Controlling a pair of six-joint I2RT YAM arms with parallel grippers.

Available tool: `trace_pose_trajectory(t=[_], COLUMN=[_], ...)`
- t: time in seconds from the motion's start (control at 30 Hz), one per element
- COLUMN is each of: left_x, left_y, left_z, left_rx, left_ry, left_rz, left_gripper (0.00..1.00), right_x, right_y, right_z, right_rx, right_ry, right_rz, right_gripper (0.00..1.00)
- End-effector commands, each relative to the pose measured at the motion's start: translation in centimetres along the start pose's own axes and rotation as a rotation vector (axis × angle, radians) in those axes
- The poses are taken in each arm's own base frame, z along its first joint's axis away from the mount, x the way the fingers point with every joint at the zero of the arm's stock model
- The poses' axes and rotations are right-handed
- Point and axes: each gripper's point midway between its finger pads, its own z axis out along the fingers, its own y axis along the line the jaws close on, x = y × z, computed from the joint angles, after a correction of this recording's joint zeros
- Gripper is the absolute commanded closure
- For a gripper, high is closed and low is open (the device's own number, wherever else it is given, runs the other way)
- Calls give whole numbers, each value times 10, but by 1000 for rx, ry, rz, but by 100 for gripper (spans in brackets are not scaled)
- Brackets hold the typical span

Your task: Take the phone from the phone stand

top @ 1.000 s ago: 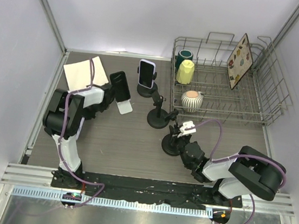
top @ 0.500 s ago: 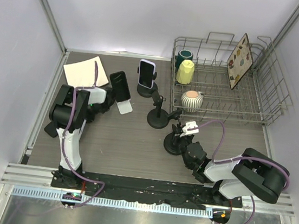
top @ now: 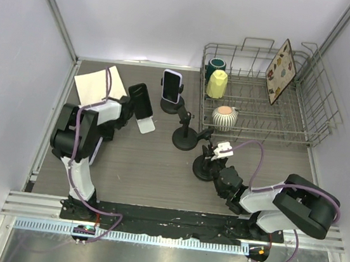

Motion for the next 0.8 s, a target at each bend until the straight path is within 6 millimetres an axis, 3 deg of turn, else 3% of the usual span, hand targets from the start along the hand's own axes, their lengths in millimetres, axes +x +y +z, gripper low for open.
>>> trace_pose_trajectory(t=[0.0, 0.33, 0.77], left_x=[-11, -12, -17], left_y=[3, 5, 23], left_z=[-21, -46, -86], left_rx=[103, 258, 446], left_ry=[-59, -104, -237], left_rz=[-91, -180, -347], left_gripper=[18, 0, 0], right_x=[-36, -37, -33], right_y=[-5, -11, -42], right_z=[3, 2, 7], right_rx=[31, 62, 215], right_ry=[-117, -119, -103], right_rz=[65, 41, 40], right_gripper=[99, 99, 99])
